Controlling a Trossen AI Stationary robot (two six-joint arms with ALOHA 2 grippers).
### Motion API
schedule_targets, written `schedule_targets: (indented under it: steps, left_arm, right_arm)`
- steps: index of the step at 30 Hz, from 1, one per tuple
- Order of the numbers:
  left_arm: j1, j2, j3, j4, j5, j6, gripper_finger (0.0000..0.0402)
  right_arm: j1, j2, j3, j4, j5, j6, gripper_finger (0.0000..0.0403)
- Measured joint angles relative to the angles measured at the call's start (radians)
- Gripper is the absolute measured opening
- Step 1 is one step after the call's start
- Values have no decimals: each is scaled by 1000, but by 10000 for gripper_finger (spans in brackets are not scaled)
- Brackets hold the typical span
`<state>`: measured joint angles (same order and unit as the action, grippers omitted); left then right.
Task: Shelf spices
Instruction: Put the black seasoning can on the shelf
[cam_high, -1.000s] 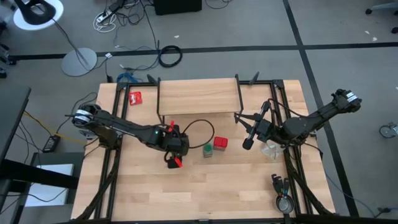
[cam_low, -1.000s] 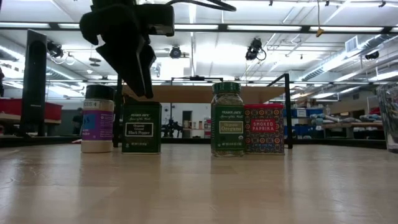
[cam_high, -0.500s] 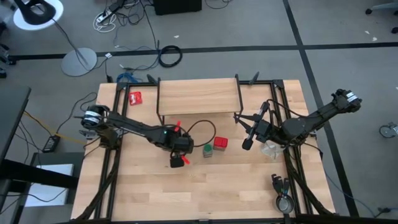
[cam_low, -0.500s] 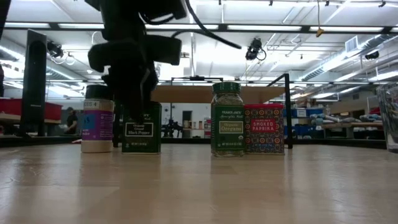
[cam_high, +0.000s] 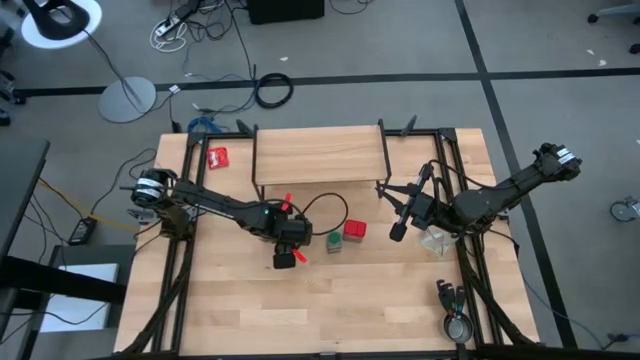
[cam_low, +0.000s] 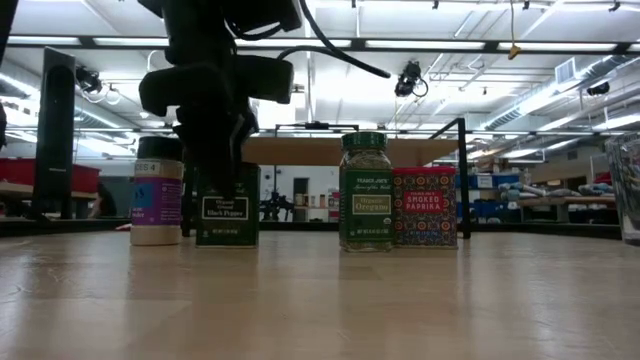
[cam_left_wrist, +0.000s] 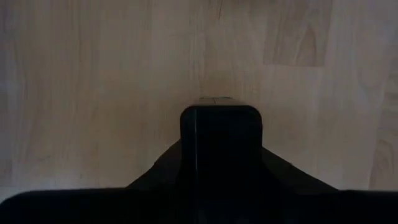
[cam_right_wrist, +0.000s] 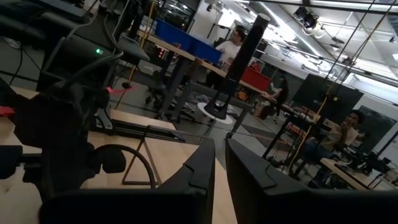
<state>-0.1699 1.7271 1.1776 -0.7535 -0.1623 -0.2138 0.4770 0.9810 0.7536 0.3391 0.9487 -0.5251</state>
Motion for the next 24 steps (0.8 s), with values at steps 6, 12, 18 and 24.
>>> schedule_targets:
  steps: [6,12,18,24]
  left_arm:
    - [0,0,86,-56,-1,24,119]
    - [0,0,295,-268,-57,98,119]
    - [41,-2,562,-562,-169,238,119]
    - [198,-2,760,-710,-206,364,119]
  right_arm:
    - [0,0,0,-1,0,0,39]
    - [0,0,0,-2,0,0,39]
    - [0,0,0,-6,0,-1,39]
    - [0,0,0,-5,0,-2,39]
